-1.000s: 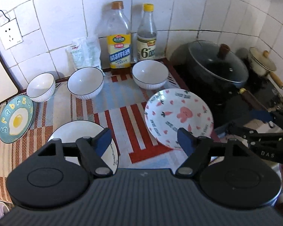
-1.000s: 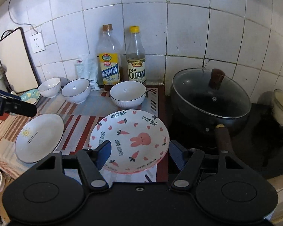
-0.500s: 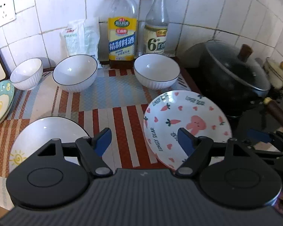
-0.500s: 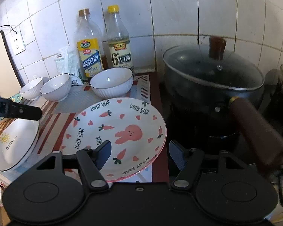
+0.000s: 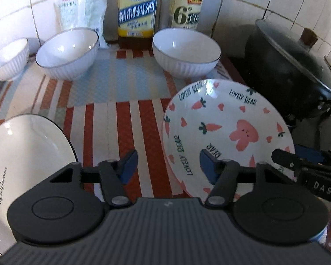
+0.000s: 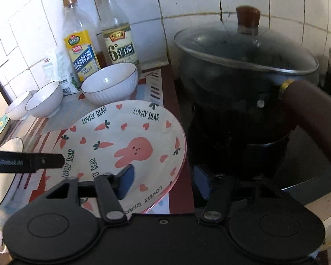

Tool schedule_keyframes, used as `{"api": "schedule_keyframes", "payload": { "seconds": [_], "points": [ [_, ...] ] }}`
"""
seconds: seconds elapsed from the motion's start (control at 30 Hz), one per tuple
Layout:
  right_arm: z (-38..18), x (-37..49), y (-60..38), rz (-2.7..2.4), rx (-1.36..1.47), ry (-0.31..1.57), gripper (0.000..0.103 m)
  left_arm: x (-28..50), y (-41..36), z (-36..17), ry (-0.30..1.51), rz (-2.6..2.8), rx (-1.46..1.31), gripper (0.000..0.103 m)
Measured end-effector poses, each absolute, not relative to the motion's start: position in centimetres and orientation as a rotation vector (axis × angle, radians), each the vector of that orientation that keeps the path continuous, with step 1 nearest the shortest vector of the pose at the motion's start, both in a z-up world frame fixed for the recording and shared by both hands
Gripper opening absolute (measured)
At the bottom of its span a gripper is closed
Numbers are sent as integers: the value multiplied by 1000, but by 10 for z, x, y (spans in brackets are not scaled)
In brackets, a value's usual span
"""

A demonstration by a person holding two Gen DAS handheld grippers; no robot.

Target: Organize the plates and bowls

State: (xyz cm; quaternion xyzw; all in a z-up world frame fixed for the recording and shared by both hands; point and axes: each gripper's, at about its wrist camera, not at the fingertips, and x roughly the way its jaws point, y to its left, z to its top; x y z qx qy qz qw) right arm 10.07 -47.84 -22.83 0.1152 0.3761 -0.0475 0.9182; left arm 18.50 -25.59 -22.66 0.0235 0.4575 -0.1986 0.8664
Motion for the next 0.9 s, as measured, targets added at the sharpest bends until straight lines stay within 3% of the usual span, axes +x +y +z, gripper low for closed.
{"api": "schedule_keyframes", "payload": {
  "seconds": [0.03,0.17,0.23,0.37,0.73,0.9],
  "points": [
    [-230,102,-477,-98,233,777,45,186,-254,-228,964,-430,27,57],
    [-232,104,-476,-110,237,783,36,194,-246,-237,1008,-451,-70,50],
    [-235,105,-478,-120,239,784,26,197,-246,-241,1030,-454,-58,30],
    [-241,106,-485,-118,301,773,25,201,-244,-245,1064,-485,-135,16],
    [-237,119,-481,-172,340,821,26,205,-257,-241,1107,-422,-127,17],
    [-221,118,-485,-144,365,817,22,203,-260,-219,1045,-415,-49,17]
  ]
}}
